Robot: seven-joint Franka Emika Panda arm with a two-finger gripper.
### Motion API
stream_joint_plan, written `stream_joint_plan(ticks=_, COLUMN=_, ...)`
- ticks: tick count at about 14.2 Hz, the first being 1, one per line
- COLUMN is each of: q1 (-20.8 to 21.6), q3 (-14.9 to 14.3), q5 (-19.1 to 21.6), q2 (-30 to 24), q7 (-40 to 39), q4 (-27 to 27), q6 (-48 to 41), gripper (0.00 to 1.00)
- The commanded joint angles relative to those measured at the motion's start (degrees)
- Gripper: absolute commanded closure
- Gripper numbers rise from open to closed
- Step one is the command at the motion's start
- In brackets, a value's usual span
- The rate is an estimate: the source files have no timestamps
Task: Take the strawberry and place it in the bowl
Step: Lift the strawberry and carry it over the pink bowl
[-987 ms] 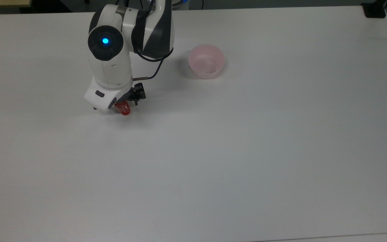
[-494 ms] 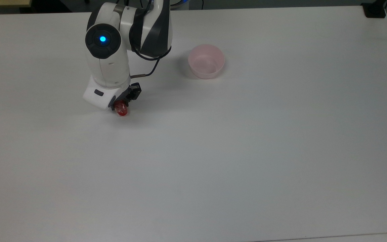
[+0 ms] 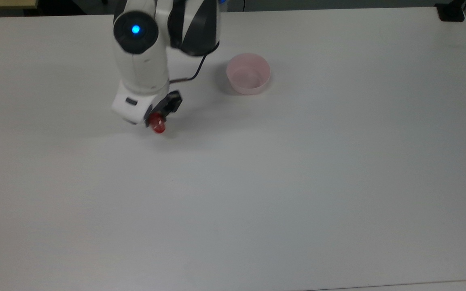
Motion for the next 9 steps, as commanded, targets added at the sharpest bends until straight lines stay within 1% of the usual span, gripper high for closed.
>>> stream_joint_plan(ticks=1, q1=5.88, q3=-1.04, q5=1.09, q2=-7.98, q7=1.81, q4=-2.31, q6=-9.24, gripper=0.85)
stream_joint_plan(ticks=2, q1=6.93, q3=-0.95, q5=1.09, q2=-9.38, q7=3.12, q4=-2.84, q6=-10.39, gripper=0.85)
stream_joint_plan(ticks=3, q1=8.51, q3=-0.69, q5=1.09, q2=-12.09, q7=4.79, q4=-4.58, q6=-11.45, gripper=0.85)
stream_joint_plan(ticks=6, q1=12.21, q3=0.1, q5=1.09, q2=-17.55, q7=7.69, q4=-10.91, q6=-12.77, gripper=0.84)
stream_joint_plan(ticks=7, q1=13.35, q3=0.45, q5=1.09, q2=-18.79, q7=8.83, q4=-12.67, q6=-13.3, gripper=0.84)
stream_joint_plan(ticks=9, q1=16.16, q3=1.77, q5=1.09, q2=-19.15, q7=11.73, q4=-16.1, q6=-13.39, gripper=0.82)
